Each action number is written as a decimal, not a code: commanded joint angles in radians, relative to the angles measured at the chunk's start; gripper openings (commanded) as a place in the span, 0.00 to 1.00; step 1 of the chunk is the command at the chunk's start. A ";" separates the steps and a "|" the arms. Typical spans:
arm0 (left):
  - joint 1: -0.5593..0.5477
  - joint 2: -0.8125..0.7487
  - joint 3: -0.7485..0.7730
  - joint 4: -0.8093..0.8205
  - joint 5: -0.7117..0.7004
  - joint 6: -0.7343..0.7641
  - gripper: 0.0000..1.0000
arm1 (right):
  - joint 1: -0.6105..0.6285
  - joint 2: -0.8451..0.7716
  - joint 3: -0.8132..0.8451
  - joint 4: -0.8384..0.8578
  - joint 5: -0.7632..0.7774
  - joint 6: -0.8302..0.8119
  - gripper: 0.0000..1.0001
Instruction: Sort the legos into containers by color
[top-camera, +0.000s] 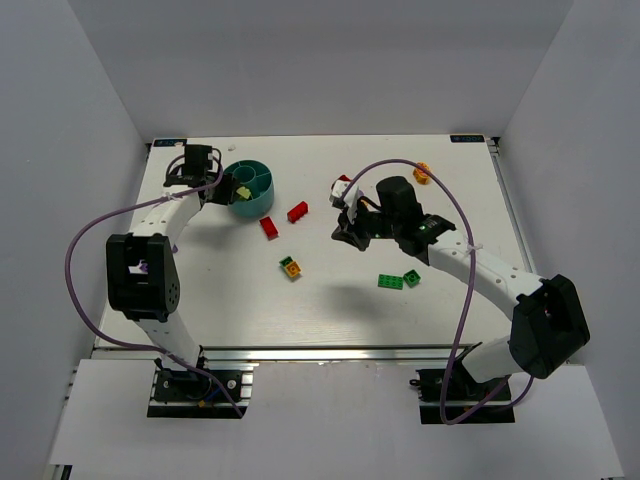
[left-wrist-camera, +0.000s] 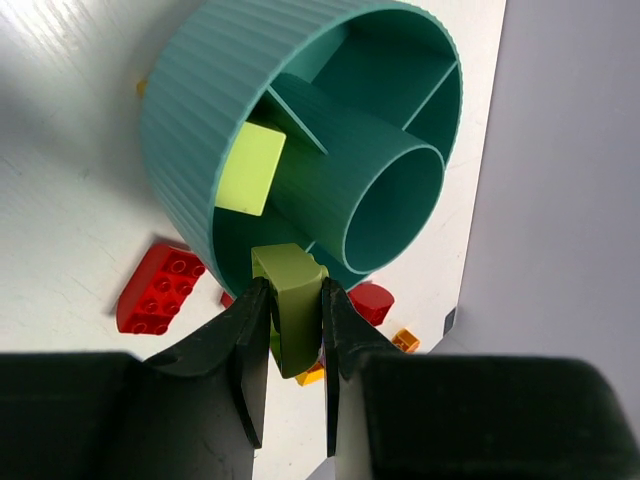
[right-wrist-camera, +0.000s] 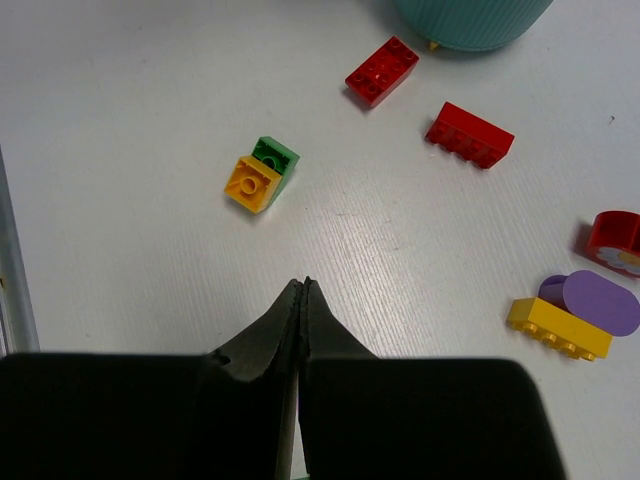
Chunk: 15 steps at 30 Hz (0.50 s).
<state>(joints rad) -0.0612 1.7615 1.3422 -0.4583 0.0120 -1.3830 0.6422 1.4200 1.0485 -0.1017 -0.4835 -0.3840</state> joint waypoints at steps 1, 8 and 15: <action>-0.002 -0.010 0.044 -0.013 -0.041 -0.004 0.24 | -0.004 -0.023 -0.010 0.025 -0.027 0.008 0.00; -0.002 0.006 0.055 -0.031 -0.061 0.006 0.25 | -0.006 -0.023 -0.005 0.022 -0.030 0.008 0.00; -0.002 0.012 0.072 -0.045 -0.075 0.018 0.31 | -0.006 -0.024 -0.008 0.020 -0.030 0.008 0.00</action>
<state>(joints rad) -0.0608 1.7782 1.3724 -0.4858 -0.0364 -1.3777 0.6415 1.4200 1.0485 -0.1020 -0.4976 -0.3836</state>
